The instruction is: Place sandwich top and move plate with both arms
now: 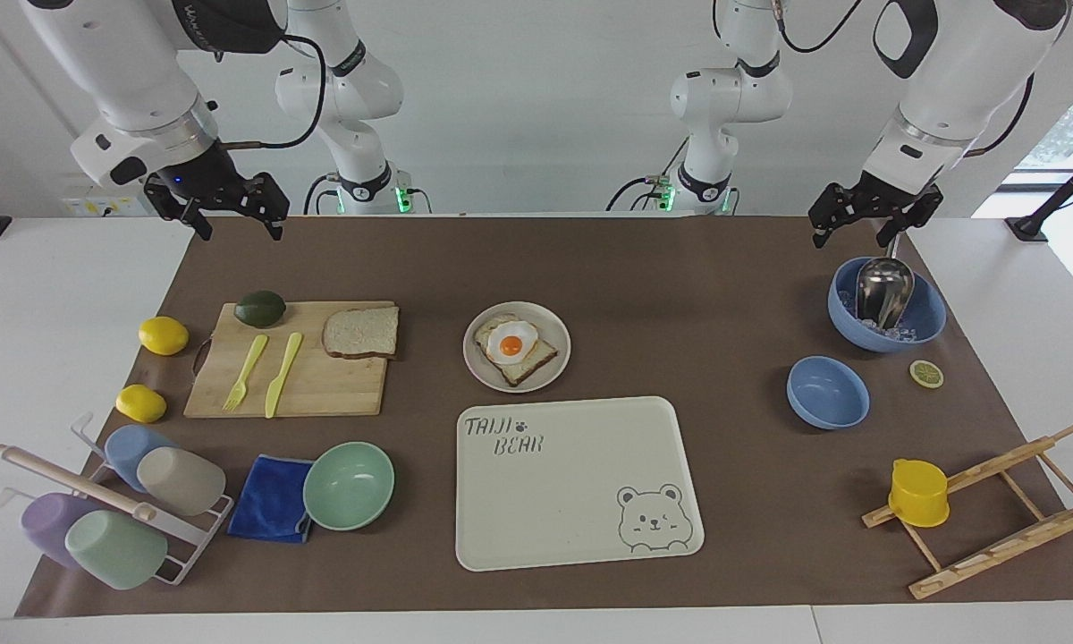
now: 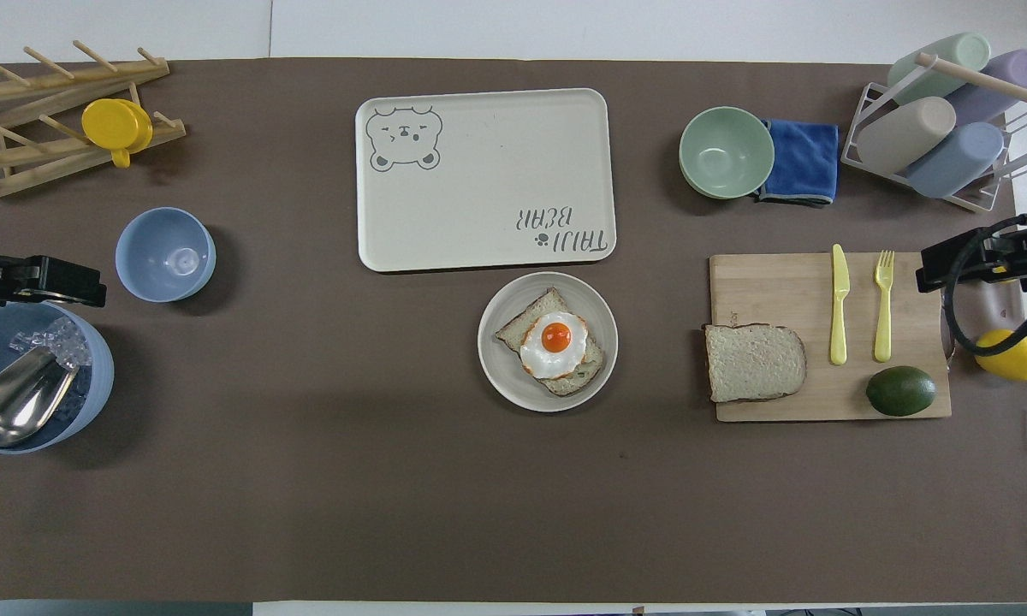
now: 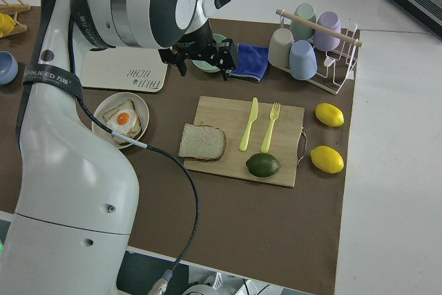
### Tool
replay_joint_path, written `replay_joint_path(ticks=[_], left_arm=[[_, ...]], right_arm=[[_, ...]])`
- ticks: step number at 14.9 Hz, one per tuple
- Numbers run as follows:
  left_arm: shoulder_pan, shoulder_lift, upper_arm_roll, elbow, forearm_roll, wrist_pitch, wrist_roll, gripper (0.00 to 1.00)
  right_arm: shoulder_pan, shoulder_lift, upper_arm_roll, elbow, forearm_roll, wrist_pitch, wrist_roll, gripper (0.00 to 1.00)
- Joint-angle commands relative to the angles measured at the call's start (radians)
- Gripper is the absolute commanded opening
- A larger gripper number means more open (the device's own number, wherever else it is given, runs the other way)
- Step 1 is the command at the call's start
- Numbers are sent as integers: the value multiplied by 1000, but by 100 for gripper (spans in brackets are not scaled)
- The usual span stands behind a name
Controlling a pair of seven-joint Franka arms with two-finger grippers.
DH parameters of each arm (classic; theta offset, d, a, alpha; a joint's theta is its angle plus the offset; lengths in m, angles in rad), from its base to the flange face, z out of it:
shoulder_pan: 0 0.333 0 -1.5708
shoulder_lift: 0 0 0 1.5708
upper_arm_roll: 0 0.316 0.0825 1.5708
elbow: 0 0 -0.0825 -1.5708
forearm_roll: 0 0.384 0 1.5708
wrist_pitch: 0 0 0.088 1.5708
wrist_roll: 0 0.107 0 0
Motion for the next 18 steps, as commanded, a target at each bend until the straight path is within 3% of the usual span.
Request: replay_joint_path(ticks=[1, 11, 14, 18], left_arm=[[11, -12, -5, 1, -1, -7, 11, 100], [11, -12, -5, 1, -1, -7, 11, 100], [11, -10, -5, 1, -1, -7, 11, 100], [11, -10, -5, 1, -1, -7, 11, 100]], right_arm=[[-5, 10, 0, 13, -7, 2, -25, 100], [4, -1, 3, 0, 1, -6, -34, 100], [96, 11, 11, -39, -34, 42, -19, 100], [274, 135, 28, -49, -207, 59, 155, 100]])
